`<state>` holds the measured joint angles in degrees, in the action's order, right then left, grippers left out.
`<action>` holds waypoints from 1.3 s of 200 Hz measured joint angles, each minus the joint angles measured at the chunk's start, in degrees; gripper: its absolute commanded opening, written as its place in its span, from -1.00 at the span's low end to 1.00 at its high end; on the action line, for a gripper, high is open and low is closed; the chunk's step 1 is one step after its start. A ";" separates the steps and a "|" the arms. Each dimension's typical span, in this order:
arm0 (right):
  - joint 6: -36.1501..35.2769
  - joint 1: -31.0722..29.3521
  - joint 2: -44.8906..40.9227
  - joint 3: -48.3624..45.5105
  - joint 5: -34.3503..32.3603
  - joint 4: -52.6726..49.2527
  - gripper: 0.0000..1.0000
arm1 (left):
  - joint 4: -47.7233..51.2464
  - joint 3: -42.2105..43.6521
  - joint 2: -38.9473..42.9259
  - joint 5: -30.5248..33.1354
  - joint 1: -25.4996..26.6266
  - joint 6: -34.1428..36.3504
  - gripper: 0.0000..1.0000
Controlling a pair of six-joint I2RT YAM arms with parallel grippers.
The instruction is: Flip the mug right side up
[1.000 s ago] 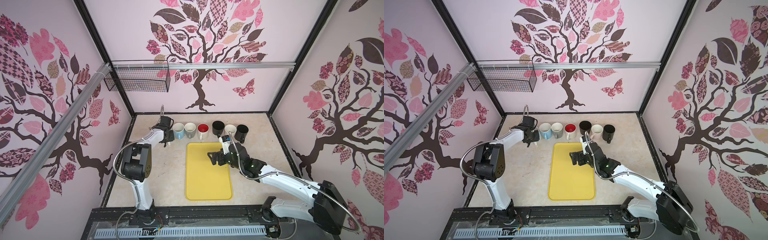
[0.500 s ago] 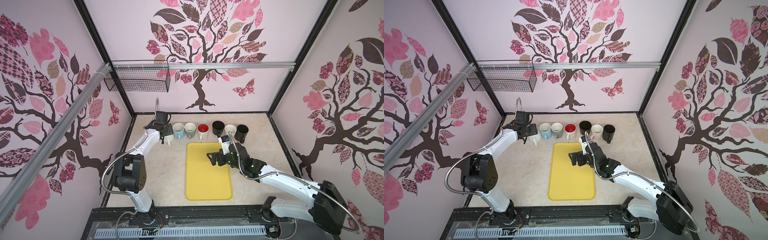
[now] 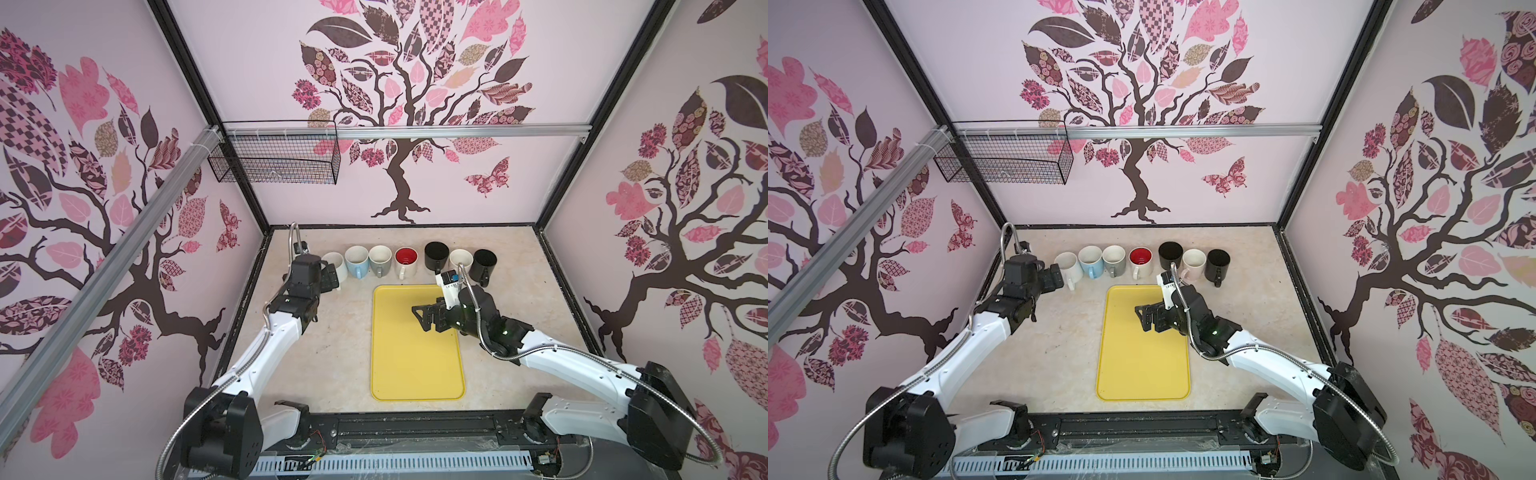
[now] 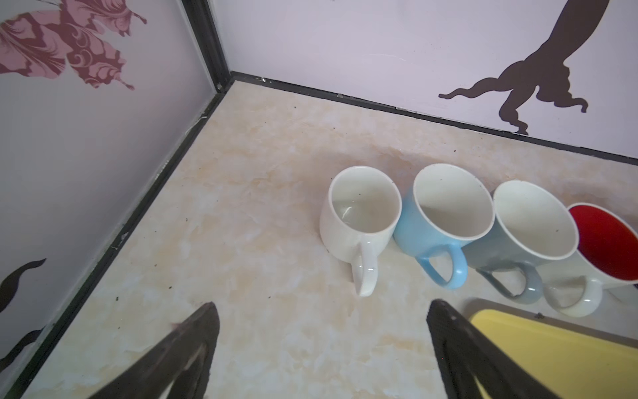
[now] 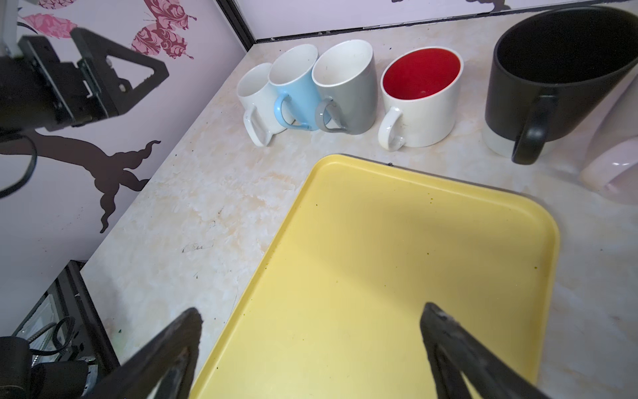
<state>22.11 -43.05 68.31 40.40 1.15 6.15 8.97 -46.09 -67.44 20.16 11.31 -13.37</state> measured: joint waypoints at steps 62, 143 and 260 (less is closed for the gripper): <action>-1.27 0.00 -2.29 -0.02 -7.87 -0.57 1.00 | -26.93 15.02 -5.22 5.68 -2.67 8.33 0.95; -20.90 13.05 1.51 -15.43 -29.77 20.31 1.00 | -56.54 25.53 -23.19 -2.47 -11.52 8.87 0.95; -22.21 38.16 20.13 -24.11 -18.78 56.08 1.00 | -63.43 25.55 -23.30 -3.85 -11.52 8.90 0.95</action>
<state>-0.10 -4.89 88.44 16.29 -17.63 62.24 -54.46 -20.53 -90.74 16.32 -0.21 -4.47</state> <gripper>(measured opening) 0.997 0.973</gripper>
